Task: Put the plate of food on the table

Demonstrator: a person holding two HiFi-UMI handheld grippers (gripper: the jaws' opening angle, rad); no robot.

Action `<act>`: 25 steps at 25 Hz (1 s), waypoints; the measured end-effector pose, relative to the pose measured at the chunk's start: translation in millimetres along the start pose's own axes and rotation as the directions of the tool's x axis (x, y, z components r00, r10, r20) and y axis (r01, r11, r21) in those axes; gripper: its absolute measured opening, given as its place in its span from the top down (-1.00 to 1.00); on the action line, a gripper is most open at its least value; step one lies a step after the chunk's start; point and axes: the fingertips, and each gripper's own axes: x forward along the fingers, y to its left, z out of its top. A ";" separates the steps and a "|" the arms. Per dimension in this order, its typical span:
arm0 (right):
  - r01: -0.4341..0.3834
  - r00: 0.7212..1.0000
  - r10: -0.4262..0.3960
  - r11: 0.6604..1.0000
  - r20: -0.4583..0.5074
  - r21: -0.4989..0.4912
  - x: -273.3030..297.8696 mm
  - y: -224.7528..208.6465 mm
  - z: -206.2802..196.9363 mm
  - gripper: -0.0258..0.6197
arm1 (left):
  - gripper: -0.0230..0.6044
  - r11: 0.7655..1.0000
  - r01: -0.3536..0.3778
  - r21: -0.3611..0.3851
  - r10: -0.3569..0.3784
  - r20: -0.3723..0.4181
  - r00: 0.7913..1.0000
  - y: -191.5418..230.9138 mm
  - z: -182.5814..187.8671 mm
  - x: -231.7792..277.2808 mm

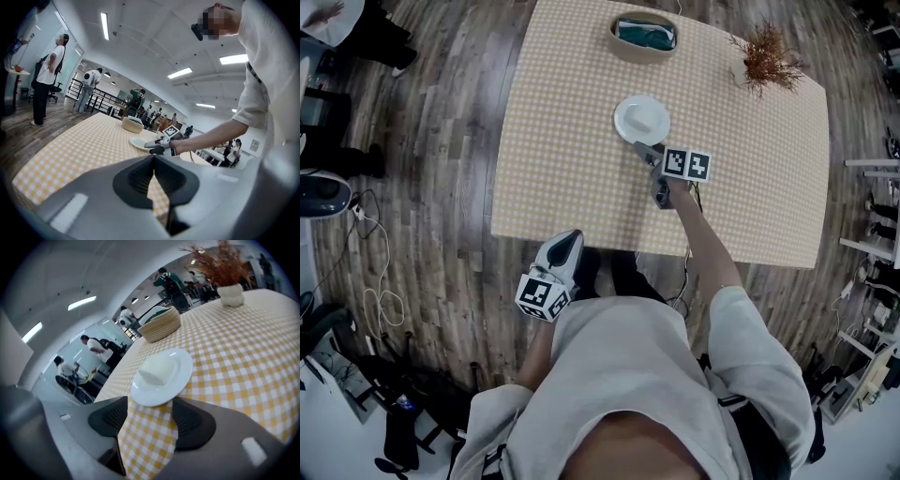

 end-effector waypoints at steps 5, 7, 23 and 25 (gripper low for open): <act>0.140 0.981 -0.181 0.912 -0.072 -0.386 -1.0 -2.1 -14.7 0.11 | 0.89 1.000 -0.001 -0.015 0.001 0.006 1.000 0.8 0.2 -1.6; 0.164 0.973 -0.222 0.866 -0.068 -0.473 -2.2 -5.5 -17.6 0.17 | 0.89 1.000 -0.006 -0.022 0.006 0.007 1.000 0.6 0.1 -1.4; 0.247 0.969 -0.220 0.850 0.113 -0.465 -74.6 -10.4 -32.4 0.92 | 0.90 0.999 0.037 0.027 -0.037 0.008 0.999 -24.1 4.2 7.2; 0.245 0.969 -0.205 0.848 0.137 -0.471 -94.9 -8.5 -41.8 0.92 | 0.90 0.998 0.050 0.041 -0.050 0.006 0.999 -34.2 5.1 11.2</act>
